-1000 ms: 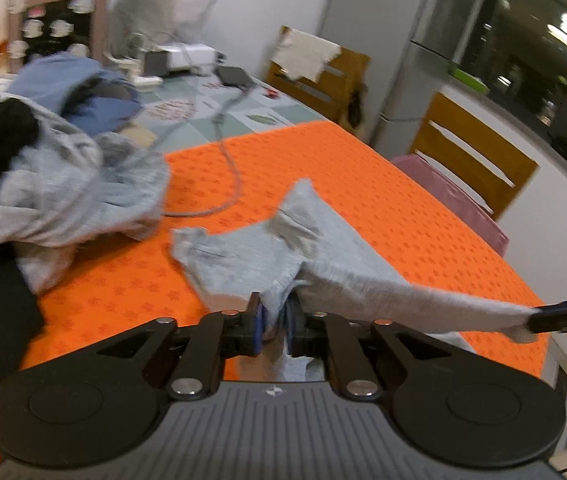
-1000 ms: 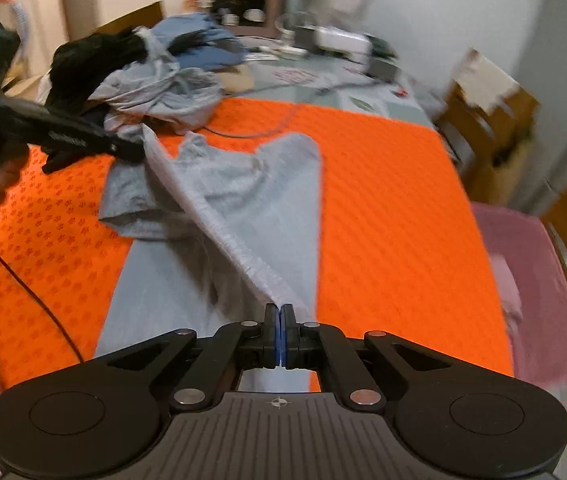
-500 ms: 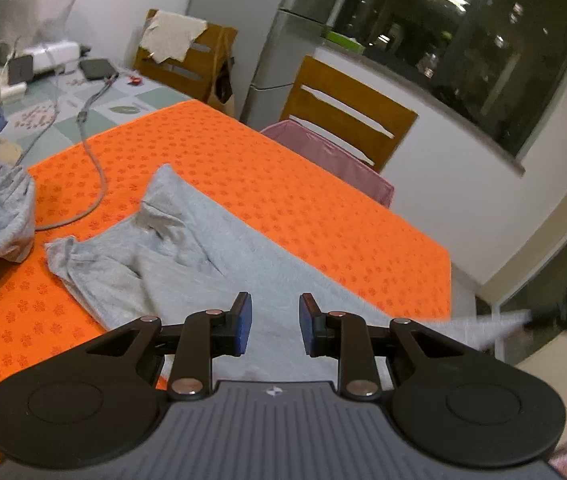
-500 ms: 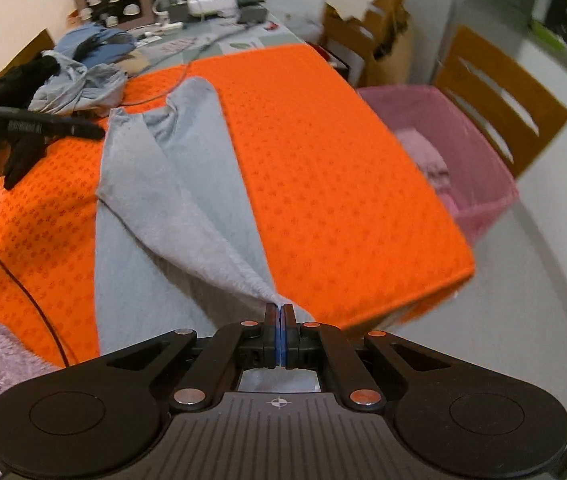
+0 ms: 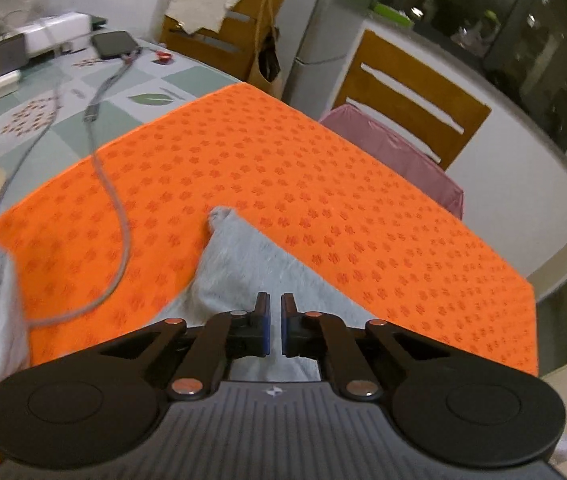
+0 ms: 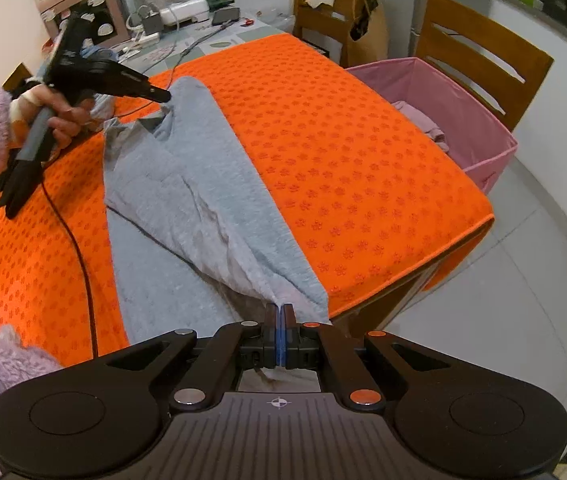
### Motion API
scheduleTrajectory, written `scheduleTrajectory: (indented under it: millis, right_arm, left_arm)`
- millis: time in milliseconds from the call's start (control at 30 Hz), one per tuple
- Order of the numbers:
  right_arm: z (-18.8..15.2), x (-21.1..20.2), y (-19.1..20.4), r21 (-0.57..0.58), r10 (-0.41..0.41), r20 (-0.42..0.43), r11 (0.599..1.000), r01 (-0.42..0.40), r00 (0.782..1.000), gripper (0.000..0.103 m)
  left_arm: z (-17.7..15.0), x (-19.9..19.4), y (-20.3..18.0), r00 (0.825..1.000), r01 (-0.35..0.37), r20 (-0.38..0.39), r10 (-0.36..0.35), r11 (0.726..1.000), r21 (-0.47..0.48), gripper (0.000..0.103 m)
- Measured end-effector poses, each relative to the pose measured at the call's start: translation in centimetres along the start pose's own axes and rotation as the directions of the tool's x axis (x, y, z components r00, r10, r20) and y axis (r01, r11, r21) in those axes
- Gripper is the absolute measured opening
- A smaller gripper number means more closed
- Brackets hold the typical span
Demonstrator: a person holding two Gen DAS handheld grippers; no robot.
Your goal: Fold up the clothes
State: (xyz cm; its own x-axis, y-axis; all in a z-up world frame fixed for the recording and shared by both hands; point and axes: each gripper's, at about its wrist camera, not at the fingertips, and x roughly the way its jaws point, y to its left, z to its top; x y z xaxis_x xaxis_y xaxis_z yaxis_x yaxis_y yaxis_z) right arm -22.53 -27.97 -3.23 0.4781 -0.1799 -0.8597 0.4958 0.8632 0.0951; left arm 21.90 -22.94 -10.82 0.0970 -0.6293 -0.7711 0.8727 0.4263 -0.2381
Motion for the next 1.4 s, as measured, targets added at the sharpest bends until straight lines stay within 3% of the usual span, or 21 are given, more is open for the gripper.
scheduleTrajectory:
  millis: [200, 367, 533, 667, 833, 900, 1000, 1067, 1233, 1400]
  right_arm:
    - [-0.2, -1.7, 0.1, 0.027, -0.02, 0.032, 0.999, 0.019, 0.999, 0.003]
    - [-1.1, -5.4, -1.0, 0.095, -0.05, 0.054, 0.994, 0.044, 0.997, 0.003]
    - [-4.3, -5.3, -3.7, 0.188, -0.089, -0.024, 0.978, 0.092, 0.996, 0.003]
    - [-7.6, -2.3, -5.7, 0.247, -0.11, -0.131, 0.959, 0.14, 0.985, 0.003]
    - [-9.0, -0.1, -6.9, 0.274, -0.126, -0.155, 0.948, 0.165, 0.98, 0.003]
    - [-9.1, 0.3, -7.2, 0.276, -0.134, -0.138, 0.946, 0.168, 0.981, 0.004]
    - [-9.0, 0.7, -7.5, 0.281, -0.157, -0.115, 0.942, 0.184, 0.981, 0.005]
    - [-8.4, 0.4, -7.6, 0.278, -0.164, -0.082, 0.943, 0.181, 0.983, 0.008]
    - [-5.8, -0.9, -7.0, 0.234, -0.148, 0.058, 0.963, 0.131, 0.987, 0.014]
    - [-1.7, -0.3, -5.2, 0.117, -0.048, 0.174, 0.993, 0.028, 0.984, 0.015]
  left_arm:
    - [1.8, 4.7, 1.4, 0.994, -0.055, -0.096, 0.053, 0.998, -0.019, 0.006]
    - [2.4, 5.7, 2.6, 0.992, -0.062, -0.117, 0.056, 0.997, -0.048, 0.003]
    - [2.8, 6.1, 2.6, 0.991, -0.077, -0.115, 0.07, 0.995, -0.059, 0.003]
    - [3.0, 6.2, 2.3, 0.991, -0.084, -0.111, 0.076, 0.994, -0.07, 0.003]
    - [3.1, 6.2, 2.3, 0.991, -0.088, -0.11, 0.08, 0.993, -0.074, 0.003]
    - [3.2, 5.8, 2.3, 0.992, -0.088, -0.1, 0.078, 0.991, -0.1, 0.003]
    - [3.4, 4.0, 2.3, 0.996, -0.083, -0.048, 0.077, 0.987, -0.141, 0.017]
    - [3.4, 2.6, 2.2, 0.997, -0.078, -0.012, 0.077, 0.985, -0.156, 0.018]
    - [2.0, -2.4, 0.5, 0.993, -0.104, 0.044, 0.108, 0.992, -0.076, 0.02]
    - [-1.4, -6.7, -0.7, 0.988, -0.141, 0.065, 0.144, 0.989, -0.042, 0.02]
